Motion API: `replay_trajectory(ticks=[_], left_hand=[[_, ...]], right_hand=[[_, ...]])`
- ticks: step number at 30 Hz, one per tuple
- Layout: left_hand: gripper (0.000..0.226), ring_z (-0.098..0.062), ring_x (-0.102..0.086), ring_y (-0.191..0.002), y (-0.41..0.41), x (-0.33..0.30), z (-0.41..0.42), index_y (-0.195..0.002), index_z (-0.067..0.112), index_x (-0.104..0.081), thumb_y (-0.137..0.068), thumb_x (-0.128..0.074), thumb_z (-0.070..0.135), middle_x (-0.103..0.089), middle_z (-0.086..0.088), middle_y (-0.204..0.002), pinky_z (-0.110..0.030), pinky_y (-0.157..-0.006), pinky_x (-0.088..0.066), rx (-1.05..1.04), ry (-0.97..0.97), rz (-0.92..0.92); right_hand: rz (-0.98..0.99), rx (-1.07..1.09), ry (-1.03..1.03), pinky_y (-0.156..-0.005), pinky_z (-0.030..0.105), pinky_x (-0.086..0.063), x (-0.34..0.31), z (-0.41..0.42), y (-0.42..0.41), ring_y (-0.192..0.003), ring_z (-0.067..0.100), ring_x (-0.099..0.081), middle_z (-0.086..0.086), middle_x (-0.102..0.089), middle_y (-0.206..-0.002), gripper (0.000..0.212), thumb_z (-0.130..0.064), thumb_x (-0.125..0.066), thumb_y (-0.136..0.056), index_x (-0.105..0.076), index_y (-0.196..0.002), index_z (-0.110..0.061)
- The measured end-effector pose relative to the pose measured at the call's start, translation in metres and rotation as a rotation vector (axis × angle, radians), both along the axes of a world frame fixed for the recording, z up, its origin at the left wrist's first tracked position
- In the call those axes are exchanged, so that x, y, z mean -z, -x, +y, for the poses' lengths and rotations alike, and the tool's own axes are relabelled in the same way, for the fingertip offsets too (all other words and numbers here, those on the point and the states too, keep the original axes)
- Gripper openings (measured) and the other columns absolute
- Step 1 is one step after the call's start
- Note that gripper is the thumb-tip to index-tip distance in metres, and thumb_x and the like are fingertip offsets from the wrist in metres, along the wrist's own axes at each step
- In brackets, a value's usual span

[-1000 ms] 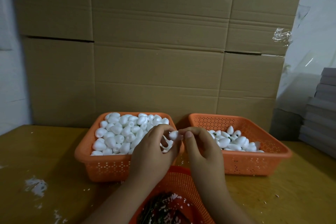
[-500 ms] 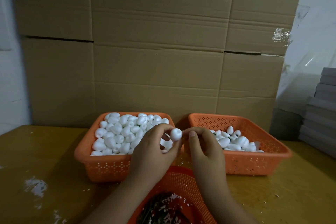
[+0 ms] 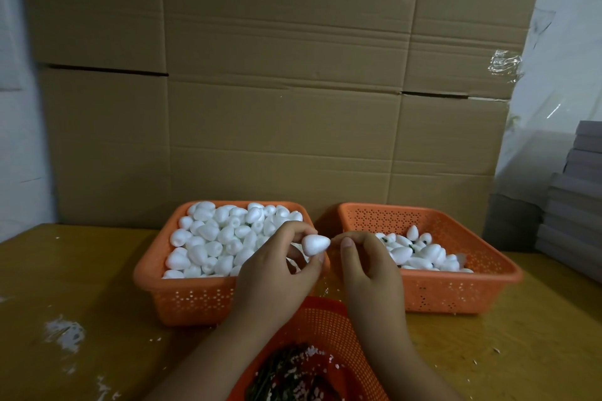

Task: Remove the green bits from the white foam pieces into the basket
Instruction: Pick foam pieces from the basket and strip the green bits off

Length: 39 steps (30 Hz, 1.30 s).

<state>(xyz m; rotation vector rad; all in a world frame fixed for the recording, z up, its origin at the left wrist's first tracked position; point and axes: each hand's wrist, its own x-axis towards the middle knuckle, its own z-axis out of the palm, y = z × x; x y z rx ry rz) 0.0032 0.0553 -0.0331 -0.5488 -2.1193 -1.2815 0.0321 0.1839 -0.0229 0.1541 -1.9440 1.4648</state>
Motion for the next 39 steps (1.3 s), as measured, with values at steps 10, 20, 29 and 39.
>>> replay_trajectory(ticks=[10, 20, 29, 39], left_hand=[[0.022, 0.006, -0.055, -0.091, 0.002, 0.000, 0.000, -0.100, 0.042, -0.065, -0.086, -0.057, 0.056, -0.056, 0.024, -0.100, -0.018, -0.066, -0.050, -0.100, 0.070, 0.077], [0.019, 0.003, -0.062, -0.093, 0.004, -0.003, -0.003, -0.101, 0.050, -0.061, -0.089, -0.066, 0.036, -0.064, 0.028, -0.103, -0.026, -0.077, -0.053, 0.032, -0.147, -0.100], [0.019, -0.010, -0.066, -0.098, 0.004, -0.011, -0.004, -0.099, 0.051, -0.065, -0.093, -0.062, 0.033, -0.067, 0.016, -0.113, -0.044, -0.090, -0.054, 0.148, -0.234, -0.161], [0.019, -0.007, -0.067, -0.084, 0.003, -0.013, -0.005, -0.097, 0.047, -0.067, -0.083, -0.056, 0.041, -0.070, 0.016, -0.098, -0.037, -0.083, -0.055, 0.217, -0.271, -0.163]], right_hand=[[0.094, -0.074, 0.022, -0.059, 0.018, -0.048, -0.005, -0.004, -0.007, -0.073, 0.006, -0.063, -0.013, -0.069, -0.082, 0.025, -0.017, -0.053, -0.096, -0.066, -0.082, -0.033], [0.034, -0.121, 0.106, -0.059, 0.011, -0.044, -0.007, 0.001, -0.007, -0.070, -0.002, -0.062, -0.018, -0.069, -0.074, 0.021, -0.020, -0.061, -0.093, -0.074, -0.091, -0.036], [-0.042, -0.190, 0.118, -0.064, 0.017, -0.050, -0.004, -0.001, -0.004, -0.070, 0.004, -0.062, -0.010, -0.069, -0.081, 0.031, -0.007, -0.048, -0.099, -0.069, -0.108, -0.027], [-0.019, -0.252, 0.258, -0.067, 0.025, -0.057, -0.006, -0.001, -0.004, -0.076, 0.019, -0.072, 0.005, -0.075, -0.082, 0.011, -0.006, -0.057, -0.095, -0.064, -0.100, -0.012]])
